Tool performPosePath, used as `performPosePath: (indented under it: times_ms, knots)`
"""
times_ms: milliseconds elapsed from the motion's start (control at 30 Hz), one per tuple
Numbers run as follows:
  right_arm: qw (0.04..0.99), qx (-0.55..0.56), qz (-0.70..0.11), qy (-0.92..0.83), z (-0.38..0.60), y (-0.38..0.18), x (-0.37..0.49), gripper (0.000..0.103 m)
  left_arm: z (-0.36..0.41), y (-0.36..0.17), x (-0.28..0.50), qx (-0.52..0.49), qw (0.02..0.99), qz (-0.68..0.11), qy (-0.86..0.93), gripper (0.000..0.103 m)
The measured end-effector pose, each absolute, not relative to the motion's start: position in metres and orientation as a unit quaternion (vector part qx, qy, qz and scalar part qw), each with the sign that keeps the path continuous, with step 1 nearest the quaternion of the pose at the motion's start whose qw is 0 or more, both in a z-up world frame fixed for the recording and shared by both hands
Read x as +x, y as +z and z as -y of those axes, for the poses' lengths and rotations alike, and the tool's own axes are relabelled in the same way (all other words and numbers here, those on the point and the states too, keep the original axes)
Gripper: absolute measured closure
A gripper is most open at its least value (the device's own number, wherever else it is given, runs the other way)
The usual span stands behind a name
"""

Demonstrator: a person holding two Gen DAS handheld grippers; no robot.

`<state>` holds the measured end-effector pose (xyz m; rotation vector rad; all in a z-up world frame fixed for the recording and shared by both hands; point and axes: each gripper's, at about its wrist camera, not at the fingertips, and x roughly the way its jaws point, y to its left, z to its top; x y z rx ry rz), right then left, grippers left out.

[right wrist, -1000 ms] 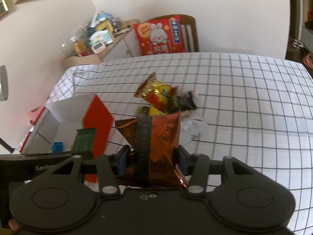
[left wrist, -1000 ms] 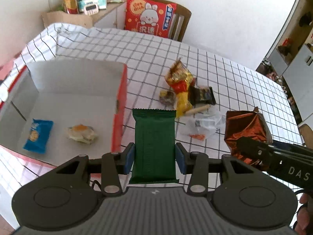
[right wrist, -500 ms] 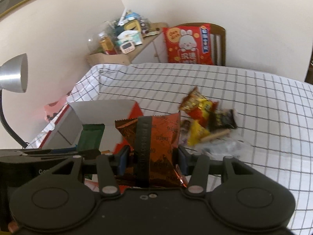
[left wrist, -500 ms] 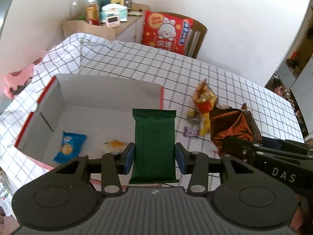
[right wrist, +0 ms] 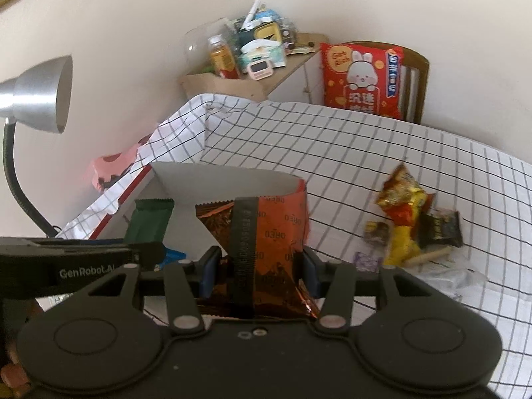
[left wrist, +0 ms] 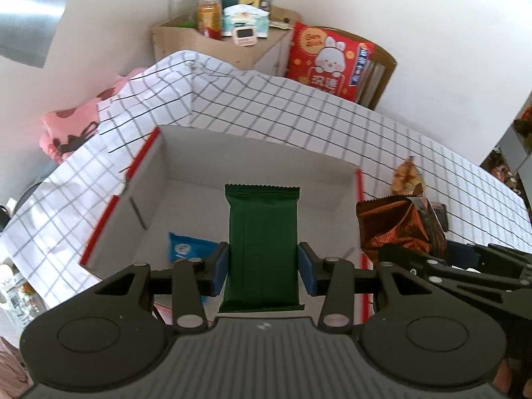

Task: Organize snacks
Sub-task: 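Carry the green bar and orange chip bag over the red box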

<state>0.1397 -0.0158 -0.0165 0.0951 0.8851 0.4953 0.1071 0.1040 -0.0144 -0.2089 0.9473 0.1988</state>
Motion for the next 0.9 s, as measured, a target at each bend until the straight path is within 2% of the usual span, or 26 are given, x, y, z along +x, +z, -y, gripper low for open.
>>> performPosePath:
  times_ms: [533, 900]
  knots:
    - [0.849, -0.014, -0.454, 0.269, -0.062, -0.054, 0.169, 0.054, -0.174, -0.055, 0.127, -0.096, 0.857, -0.486, 0.139, 0.060]
    - [0.831, -0.056, -0.477, 0.279, -0.096, -0.088, 0.188, 0.054, -0.191, -0.089, 0.142, -0.082, 0.843, -0.513, 0.140, 0.060]
